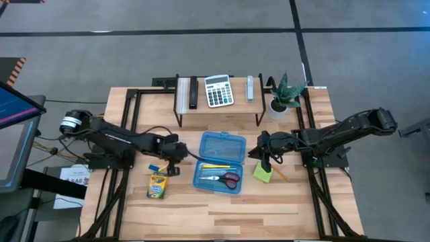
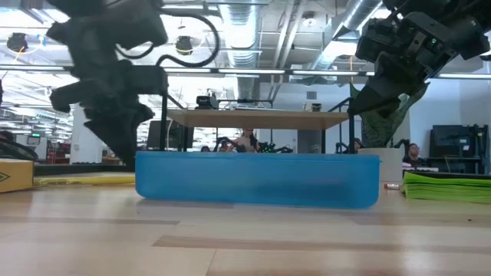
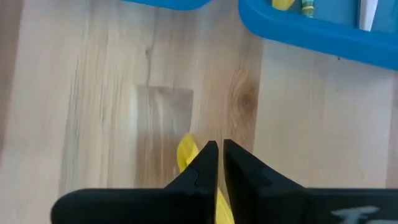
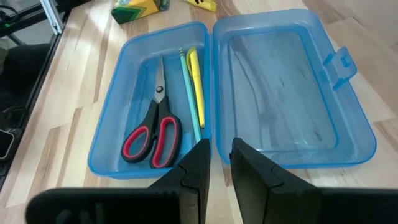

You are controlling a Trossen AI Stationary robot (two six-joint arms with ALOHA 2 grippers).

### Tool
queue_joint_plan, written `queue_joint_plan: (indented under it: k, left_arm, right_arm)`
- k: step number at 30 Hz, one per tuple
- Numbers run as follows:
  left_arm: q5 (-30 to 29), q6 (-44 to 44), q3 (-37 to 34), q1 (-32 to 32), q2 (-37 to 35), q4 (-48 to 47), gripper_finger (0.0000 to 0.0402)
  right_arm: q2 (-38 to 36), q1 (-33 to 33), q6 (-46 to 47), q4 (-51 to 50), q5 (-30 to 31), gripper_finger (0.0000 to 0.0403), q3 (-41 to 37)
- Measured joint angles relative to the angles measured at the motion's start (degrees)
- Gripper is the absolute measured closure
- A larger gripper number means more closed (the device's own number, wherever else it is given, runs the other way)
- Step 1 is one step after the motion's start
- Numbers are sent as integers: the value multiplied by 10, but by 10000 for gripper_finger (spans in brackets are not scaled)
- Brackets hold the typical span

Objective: Pack school essentials
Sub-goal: Put the yellow pen into the blue supply box

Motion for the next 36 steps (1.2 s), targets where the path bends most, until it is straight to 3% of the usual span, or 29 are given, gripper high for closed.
queue_joint_plan:
  k: [9,23,29,36]
  left_arm:
    - [-5,-97,-90,-1,-92,27,340]
    - [-33,-153,-96,-23,-99,-17,235]
    - [-24,-195,-96,-23,-99,-84,220]
    - [2,-203,-96,-31,-99,-82,219]
  right_arm:
    - [0,0,1,6,2,315,0]
    - [0,24,26,-67,12,315,49]
    - [0,38,25,-69,15,315,54]
    - [0,39,25,-71,16,315,54]
